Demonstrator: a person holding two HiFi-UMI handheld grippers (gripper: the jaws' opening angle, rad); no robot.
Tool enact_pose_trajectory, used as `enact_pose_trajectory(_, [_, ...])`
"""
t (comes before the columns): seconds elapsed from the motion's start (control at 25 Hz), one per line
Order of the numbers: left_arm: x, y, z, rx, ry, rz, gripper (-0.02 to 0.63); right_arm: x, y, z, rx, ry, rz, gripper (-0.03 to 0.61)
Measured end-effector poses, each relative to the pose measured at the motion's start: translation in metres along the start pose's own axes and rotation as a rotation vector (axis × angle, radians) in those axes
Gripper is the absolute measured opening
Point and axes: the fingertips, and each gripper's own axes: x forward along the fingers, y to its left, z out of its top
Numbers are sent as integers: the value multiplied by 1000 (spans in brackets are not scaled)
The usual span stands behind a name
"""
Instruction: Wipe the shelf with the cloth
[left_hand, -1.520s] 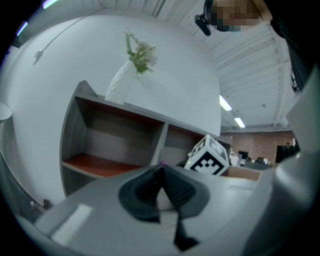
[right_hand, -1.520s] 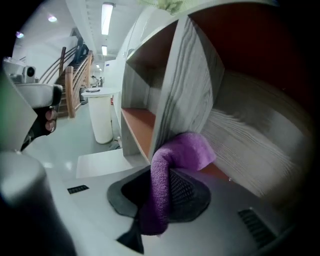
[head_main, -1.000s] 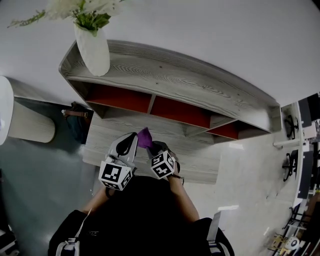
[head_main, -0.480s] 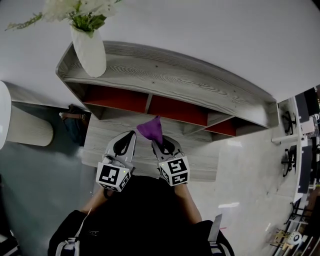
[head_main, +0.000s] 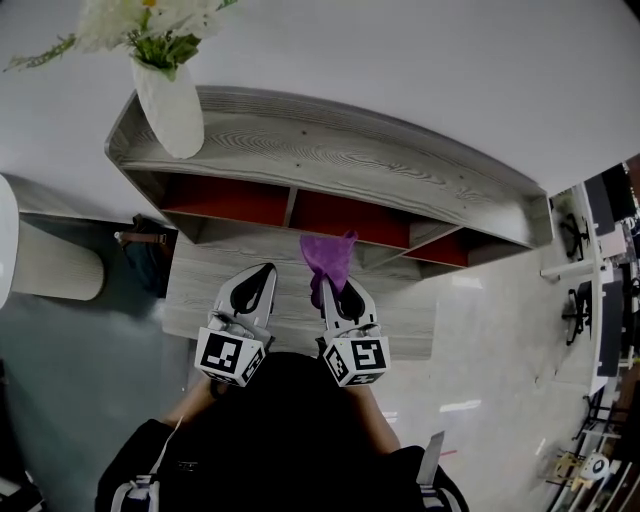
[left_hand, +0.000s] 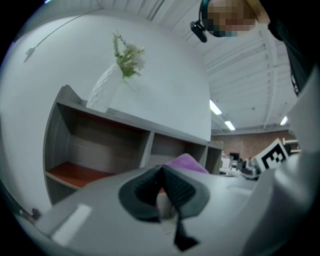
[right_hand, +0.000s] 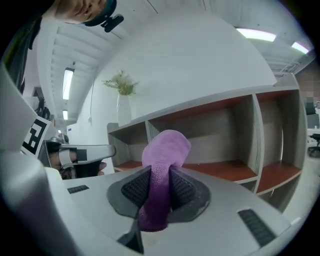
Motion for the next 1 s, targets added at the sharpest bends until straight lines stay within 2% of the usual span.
enact_pose_trajectory(0.2, [5,2,-3,3,9,-7,5,-4,1,1,-11,-50,-30,77])
enact_pose_trajectory(0.44, [8,-1,-17,-4,43,-12,5,-3,2,-10,-28,-23,-29,76])
enact_pose_trajectory(1.0, [14,1,-15,-5,32,-8,5,4,-1,-8,-47,-21,-27,77])
